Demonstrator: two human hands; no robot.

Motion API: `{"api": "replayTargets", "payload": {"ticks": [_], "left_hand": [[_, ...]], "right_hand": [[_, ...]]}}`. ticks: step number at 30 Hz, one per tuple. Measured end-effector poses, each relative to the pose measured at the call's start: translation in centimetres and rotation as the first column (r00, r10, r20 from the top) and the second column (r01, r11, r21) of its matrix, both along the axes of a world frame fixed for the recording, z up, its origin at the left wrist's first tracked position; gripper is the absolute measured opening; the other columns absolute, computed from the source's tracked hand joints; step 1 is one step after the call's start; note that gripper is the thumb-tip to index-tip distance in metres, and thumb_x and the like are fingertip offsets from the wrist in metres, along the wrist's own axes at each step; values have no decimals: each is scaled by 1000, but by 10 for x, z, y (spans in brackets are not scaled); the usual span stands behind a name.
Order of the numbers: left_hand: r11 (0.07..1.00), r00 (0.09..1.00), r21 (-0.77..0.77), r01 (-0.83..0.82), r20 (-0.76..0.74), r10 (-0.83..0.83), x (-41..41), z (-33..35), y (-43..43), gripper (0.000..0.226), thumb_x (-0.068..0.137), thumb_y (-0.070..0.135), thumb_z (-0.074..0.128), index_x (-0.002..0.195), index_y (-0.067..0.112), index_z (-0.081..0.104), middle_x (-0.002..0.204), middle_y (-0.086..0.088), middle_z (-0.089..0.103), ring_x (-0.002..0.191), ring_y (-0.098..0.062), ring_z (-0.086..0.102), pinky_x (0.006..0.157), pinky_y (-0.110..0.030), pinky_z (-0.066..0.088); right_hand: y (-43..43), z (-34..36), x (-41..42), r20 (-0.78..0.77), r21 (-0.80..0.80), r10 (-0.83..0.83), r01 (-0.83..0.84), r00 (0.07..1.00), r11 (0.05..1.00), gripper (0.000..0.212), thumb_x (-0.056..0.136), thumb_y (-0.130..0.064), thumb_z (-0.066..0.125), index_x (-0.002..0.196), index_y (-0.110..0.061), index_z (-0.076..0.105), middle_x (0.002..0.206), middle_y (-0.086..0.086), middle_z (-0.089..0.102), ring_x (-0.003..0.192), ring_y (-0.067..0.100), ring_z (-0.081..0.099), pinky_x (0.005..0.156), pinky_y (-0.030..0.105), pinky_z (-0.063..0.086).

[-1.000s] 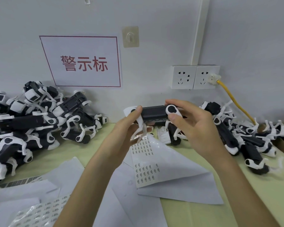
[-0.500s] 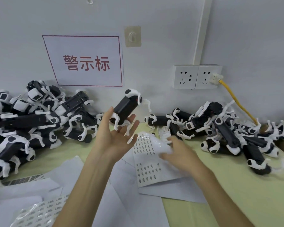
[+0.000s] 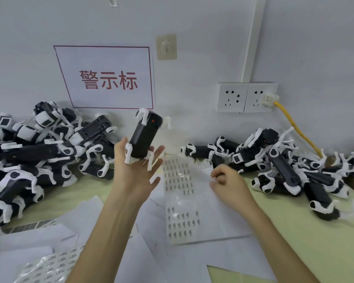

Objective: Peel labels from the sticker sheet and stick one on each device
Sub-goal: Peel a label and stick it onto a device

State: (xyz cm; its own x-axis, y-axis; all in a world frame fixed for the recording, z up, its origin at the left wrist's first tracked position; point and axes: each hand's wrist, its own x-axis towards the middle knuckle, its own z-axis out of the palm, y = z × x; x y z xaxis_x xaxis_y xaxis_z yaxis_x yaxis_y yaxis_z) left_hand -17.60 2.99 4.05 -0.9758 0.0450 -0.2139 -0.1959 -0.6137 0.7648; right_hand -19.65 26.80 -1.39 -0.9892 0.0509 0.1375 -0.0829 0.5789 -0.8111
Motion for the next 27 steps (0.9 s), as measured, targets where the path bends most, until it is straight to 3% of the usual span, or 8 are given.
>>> {"api": "replayTargets", "payload": {"ticks": [4,9,12,15,18,21,25,27], "left_hand": [[994,999,-103,31,-24,-34,-2,1,-1,59,80,72,57,98,20,76,124,-10,73,120,-24,66,110,-48,34],[937,935,5,349,-70,-347,3,1,16,64,77,67,65,111,13,72,140,-16,57,132,-36,55,117,-55,32],[949,958,-152,275,-39,-284,3,0,26,80,72,68,68,130,12,68,139,-13,63,130,-31,60,111,-50,45],[919,974,-354,174,-75,-214,6,1,29,64,73,72,56,115,30,77,122,-5,75,126,-20,62,103,-40,44],[919,959,-327,219,-100,-264,4,-2,25,62,82,67,54,120,23,74,120,-9,71,121,-24,65,111,-45,42],[925,941,-272,267,-133,-311,6,-1,26,54,91,59,56,118,15,69,106,-18,58,103,-30,62,112,-50,46],[884,888,-308,351,-189,-419,11,3,32,42,95,52,54,93,14,72,65,-14,28,51,-20,32,80,-36,57],[875,883,-328,355,-190,-430,12,4,34,38,100,44,50,76,24,72,58,-1,40,45,-13,41,79,-34,56]], "right_hand": [[18,24,-1,-204,-183,-157,120,966,976,23,90,-2,62,87,-24,55,72,-9,67,57,-3,55,52,11,36],[34,37,2,-267,-284,-237,159,934,946,15,91,-9,63,93,-23,59,78,-4,70,58,-1,56,56,20,39],[33,34,1,-253,-285,-259,184,932,941,16,91,-9,64,92,-24,60,75,-6,69,56,-1,55,59,28,41],[34,33,0,-229,-291,-236,165,944,943,18,91,-8,64,88,-25,60,66,-11,68,56,-1,55,60,29,41],[37,34,-2,-232,-274,-205,139,951,952,19,92,-9,65,88,-26,60,67,-17,69,58,1,57,63,30,43],[39,34,-2,-242,-243,-192,132,951,961,19,91,-8,66,88,-26,61,69,-20,69,59,0,57,64,28,44],[35,31,-1,-254,-158,-206,169,945,973,25,89,-9,67,83,-31,59,67,-14,68,71,12,61,66,29,45],[33,31,1,-287,-136,-206,173,935,975,23,90,-10,68,87,-32,60,74,-11,68,79,17,64,68,31,47]]}}
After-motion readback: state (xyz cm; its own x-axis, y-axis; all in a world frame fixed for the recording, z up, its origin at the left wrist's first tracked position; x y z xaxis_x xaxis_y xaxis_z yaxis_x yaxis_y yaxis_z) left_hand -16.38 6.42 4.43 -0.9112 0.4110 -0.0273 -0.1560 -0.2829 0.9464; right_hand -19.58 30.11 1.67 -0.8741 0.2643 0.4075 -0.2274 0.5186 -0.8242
